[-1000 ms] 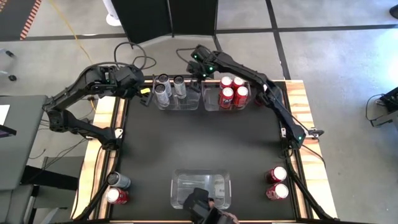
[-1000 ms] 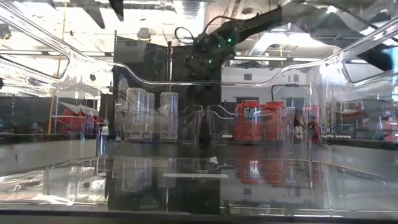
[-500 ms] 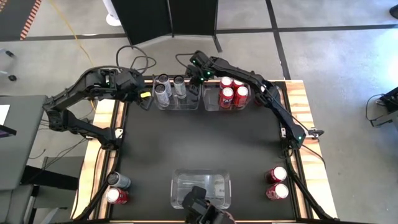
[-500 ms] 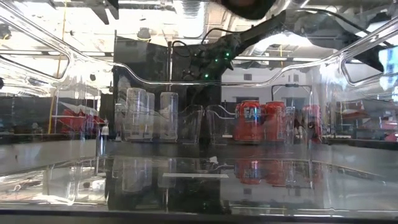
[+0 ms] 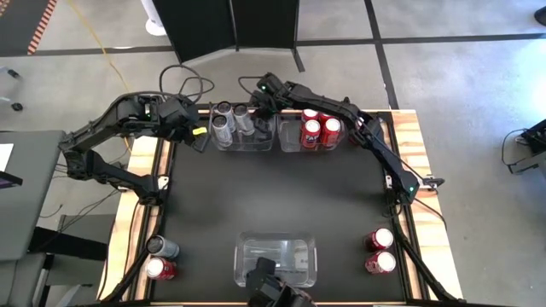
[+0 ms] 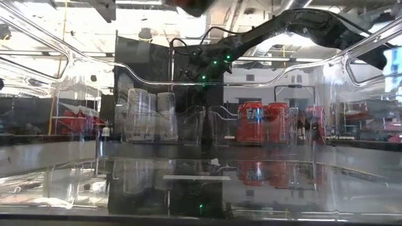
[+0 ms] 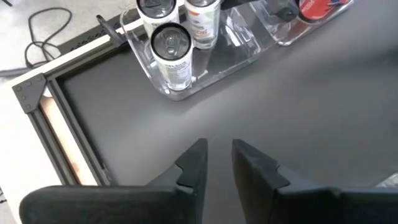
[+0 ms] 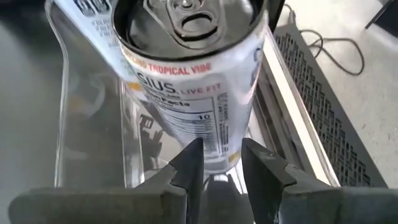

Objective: Sort soda cans
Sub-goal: Put the top white soda can into the top left transparent bin, then put the white soda can into the top left transparent bin

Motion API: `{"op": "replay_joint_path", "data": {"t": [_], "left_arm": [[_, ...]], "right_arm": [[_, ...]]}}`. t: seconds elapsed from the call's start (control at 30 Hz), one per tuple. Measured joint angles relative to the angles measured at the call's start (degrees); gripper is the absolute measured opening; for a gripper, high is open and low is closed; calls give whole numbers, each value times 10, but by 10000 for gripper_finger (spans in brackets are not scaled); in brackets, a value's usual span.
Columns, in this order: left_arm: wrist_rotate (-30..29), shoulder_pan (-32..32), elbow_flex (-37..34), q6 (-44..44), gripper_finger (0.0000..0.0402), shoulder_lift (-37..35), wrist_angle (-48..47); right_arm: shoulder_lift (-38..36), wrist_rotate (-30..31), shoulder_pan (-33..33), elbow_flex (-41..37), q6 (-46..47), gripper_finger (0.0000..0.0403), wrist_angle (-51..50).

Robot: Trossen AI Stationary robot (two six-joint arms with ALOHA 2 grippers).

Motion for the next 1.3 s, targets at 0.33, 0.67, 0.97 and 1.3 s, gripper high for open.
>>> {"op": "replay_joint_path", "data": {"t": [0.33, 0.67, 0.97, 1.3], "left_arm": [[10, 0, 0, -25, 66, 0, 0], [99, 0, 0, 13, 67, 0, -1], [187, -47, 0, 8, 68, 0, -9], [201, -225, -14, -288, 184, 1, -9]], "right_arm": [[0, 0, -8, 0, 20, 122, -13], [-16, 0, -37, 0, 93, 127, -89], [-113, -2, -41, 0, 85, 158, -90], [-205, -3, -32, 1, 85, 192, -129]]}}
